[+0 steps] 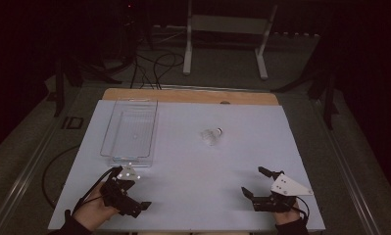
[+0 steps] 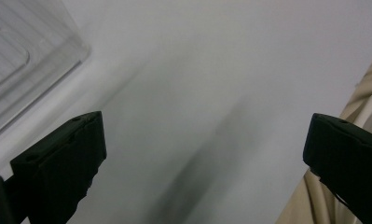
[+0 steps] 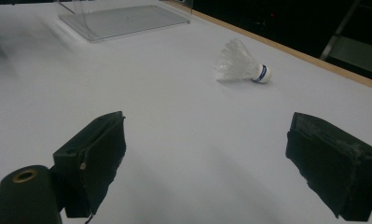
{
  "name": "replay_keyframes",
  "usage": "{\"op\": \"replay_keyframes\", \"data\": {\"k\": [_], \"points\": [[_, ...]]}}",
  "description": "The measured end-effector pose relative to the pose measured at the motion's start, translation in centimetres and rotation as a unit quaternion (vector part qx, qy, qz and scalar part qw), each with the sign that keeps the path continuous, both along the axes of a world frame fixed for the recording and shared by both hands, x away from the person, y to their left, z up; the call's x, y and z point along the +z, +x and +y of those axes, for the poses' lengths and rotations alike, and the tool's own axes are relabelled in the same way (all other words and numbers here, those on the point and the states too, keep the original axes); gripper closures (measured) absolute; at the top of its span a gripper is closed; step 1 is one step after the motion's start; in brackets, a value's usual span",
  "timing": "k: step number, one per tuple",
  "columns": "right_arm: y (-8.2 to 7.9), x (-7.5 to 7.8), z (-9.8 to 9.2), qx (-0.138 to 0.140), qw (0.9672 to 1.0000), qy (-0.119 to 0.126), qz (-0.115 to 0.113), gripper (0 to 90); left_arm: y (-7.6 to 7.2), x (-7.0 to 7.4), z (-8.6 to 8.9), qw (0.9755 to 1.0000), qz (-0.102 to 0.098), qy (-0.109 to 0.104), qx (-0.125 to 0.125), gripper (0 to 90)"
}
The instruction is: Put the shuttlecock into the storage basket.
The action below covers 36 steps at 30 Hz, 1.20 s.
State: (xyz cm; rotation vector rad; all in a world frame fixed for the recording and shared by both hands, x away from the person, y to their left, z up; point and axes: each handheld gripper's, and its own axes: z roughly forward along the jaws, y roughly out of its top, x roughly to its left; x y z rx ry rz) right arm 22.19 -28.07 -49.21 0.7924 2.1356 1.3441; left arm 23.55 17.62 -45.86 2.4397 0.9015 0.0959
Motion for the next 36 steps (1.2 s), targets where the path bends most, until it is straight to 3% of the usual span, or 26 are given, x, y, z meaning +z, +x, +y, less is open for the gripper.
{"op": "replay_keyframes", "data": {"k": [3, 10, 16, 23, 28, 33, 36], "points": [[0.0, 0.0, 0.0, 0.000, 1.0000, 0.000, 0.001, 11.9, 0.2, 0.1, -0.4, 0.9998, 0.013, 0.006, -0.017, 0.0], [0.0, 0.0, 0.1, -0.001, 1.0000, -0.004, -0.002, 11.9, 0.9, 0.7, -1.1, 0.9993, 0.036, 0.009, -0.010, 0.0], [0.0, 0.0, 0.1, 0.001, 1.0000, -0.004, -0.001, 11.9, 1.4, 0.6, -1.9, 0.9973, 0.065, 0.031, -0.012, 0.0], [0.0, 0.0, 0.1, -0.001, 1.0000, -0.004, -0.002, 11.9, 1.8, 0.9, -3.0, 0.9961, 0.070, 0.047, -0.026, 0.0], [0.0, 0.0, 0.1, 0.000, 1.0000, -0.005, -0.004, 11.9, 2.2, 0.7, -4.0, 0.9938, 0.084, 0.059, -0.043, 0.0], [0.0, 0.0, 0.1, -0.001, 1.0000, -0.004, -0.004, 11.9, 3.0, 0.6, -4.7, 0.9914, 0.102, 0.050, -0.065, 0.0], [0.0, 0.0, 0.1, 0.000, 1.0000, -0.005, -0.003, 11.9, 3.3, 0.5, -5.3, 0.9901, 0.107, 0.061, -0.068, 0.0]]}}
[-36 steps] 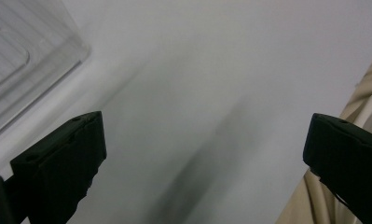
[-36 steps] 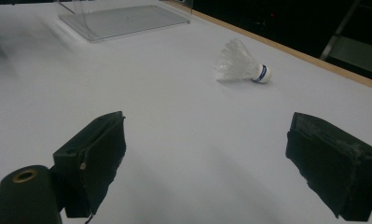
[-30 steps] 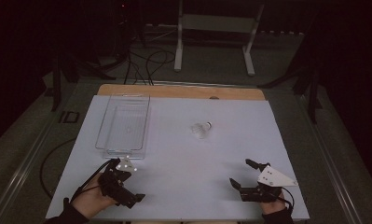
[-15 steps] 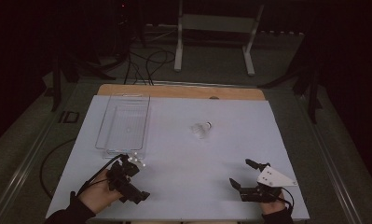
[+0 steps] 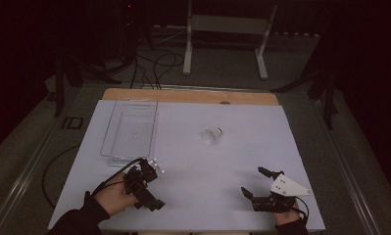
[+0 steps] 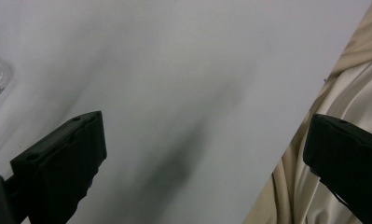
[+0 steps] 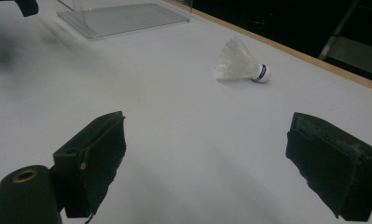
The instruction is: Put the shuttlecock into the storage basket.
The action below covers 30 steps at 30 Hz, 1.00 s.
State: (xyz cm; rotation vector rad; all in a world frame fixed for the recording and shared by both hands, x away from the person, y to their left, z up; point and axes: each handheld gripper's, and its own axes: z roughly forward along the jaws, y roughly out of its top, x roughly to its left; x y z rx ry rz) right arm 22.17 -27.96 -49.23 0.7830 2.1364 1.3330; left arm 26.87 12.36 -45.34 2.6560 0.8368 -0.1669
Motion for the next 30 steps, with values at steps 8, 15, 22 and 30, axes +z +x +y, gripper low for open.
{"op": "replay_keyframes", "data": {"k": [8, 15, 22, 30], "points": [[0.0, 0.0, 0.0, 0.000, 1.0000, 0.000, -0.001, 11.9, 0.7, -0.4, -1.7, 0.9995, -0.007, 0.029, 0.005, 0.2], [0.0, 0.0, 0.1, 0.002, 1.0000, -0.003, 0.003, 11.9, 1.4, 0.3, -3.4, 0.9996, -0.020, 0.019, 0.000, 0.2], [0.0, 0.0, 0.1, 0.002, 1.0000, -0.002, 0.001, 11.9, 2.0, 0.5, -5.4, 0.9988, -0.021, 0.041, -0.016, 0.2], [-0.1, 0.0, 0.1, 0.003, 1.0000, -0.001, 0.003, 11.9, 3.3, 0.8, -6.9, 0.9984, -0.013, 0.046, -0.030, 0.2]]}}
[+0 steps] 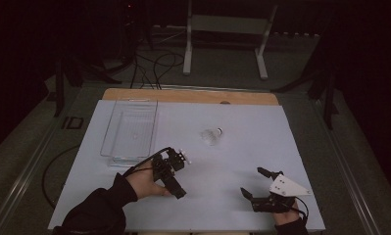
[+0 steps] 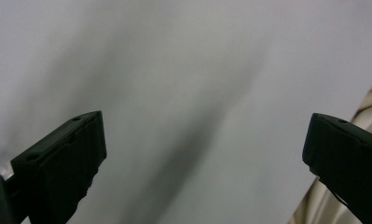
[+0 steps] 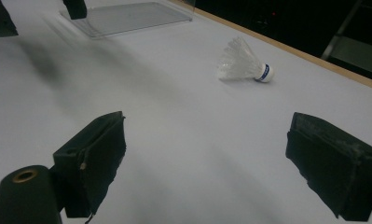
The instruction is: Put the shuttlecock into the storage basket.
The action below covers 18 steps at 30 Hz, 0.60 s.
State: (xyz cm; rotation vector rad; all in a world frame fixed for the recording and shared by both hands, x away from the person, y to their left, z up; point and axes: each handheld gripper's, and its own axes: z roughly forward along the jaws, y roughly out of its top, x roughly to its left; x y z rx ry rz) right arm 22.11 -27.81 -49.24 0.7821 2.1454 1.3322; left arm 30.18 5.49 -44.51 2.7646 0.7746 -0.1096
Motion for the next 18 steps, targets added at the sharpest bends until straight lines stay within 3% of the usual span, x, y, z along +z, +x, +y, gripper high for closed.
{"op": "replay_keyframes", "data": {"k": [3, 7, 9, 18], "points": [[0.0, 0.0, 0.0, 0.000, 1.0000, -0.001, 0.000, 11.9, 0.6, -0.1, -0.5, 1.0000, 0.007, 0.006, 0.001, 0.2], [0.0, 0.0, 0.0, 0.001, 1.0000, -0.002, 0.000, 11.9, 2.0, -0.2, -0.8, 0.9996, 0.010, 0.015, 0.021, 0.2], [0.0, 0.0, 0.0, 0.000, 1.0000, -0.002, 0.000, 11.9, 2.6, 0.0, -0.9, 0.9995, 0.016, 0.009, 0.025, 0.2], [0.0, -0.1, 0.0, 0.001, 1.0000, -0.002, 0.000, 11.9, 4.2, 0.5, -2.9, 0.9994, 0.006, 0.006, 0.033, 0.2]]}}
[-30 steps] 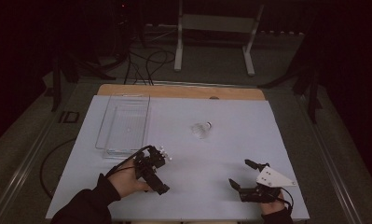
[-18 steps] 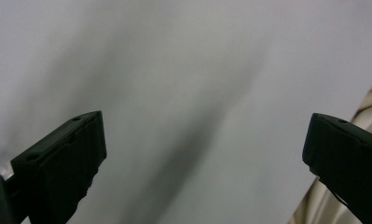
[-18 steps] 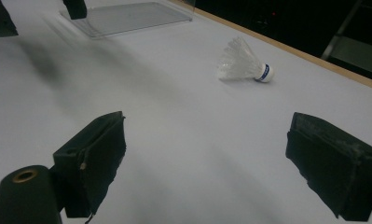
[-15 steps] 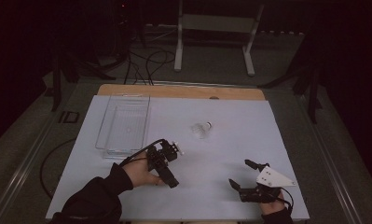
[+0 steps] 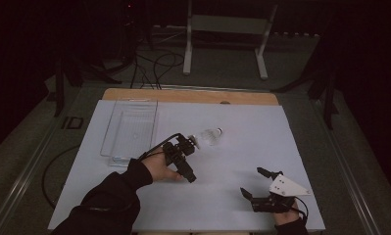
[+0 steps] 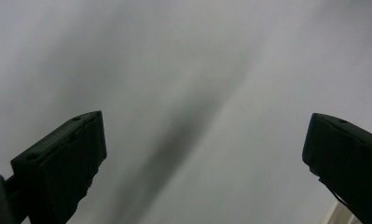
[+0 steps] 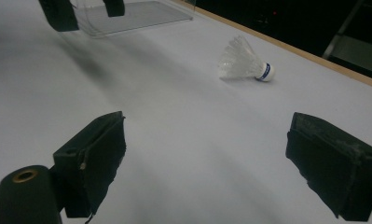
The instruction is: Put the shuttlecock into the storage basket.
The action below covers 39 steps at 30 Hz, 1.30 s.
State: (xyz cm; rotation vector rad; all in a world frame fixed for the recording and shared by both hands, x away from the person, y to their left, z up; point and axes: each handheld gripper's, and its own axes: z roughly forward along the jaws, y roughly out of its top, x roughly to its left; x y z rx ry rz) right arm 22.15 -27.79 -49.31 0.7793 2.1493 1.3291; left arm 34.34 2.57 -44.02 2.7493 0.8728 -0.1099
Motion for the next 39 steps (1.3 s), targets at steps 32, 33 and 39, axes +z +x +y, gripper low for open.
{"op": "replay_keyframes", "data": {"k": [32, 33, 39], "points": [[0.1, -0.1, -0.1, -0.001, 1.0000, 0.002, 0.003, 11.9, 4.9, 1.3, -5.6, 0.9981, 0.010, -0.051, 0.033, 0.3], [0.1, -0.1, -0.1, -0.001, 1.0000, 0.002, 0.004, 11.9, 5.0, 1.3, -5.8, 0.9981, 0.007, -0.050, 0.034, 0.3], [0.1, -0.1, -0.1, 0.000, 1.0000, 0.003, 0.004, 11.9, 5.9, 0.9, -6.8, 0.9974, 0.011, -0.055, 0.046, 0.7]]}}
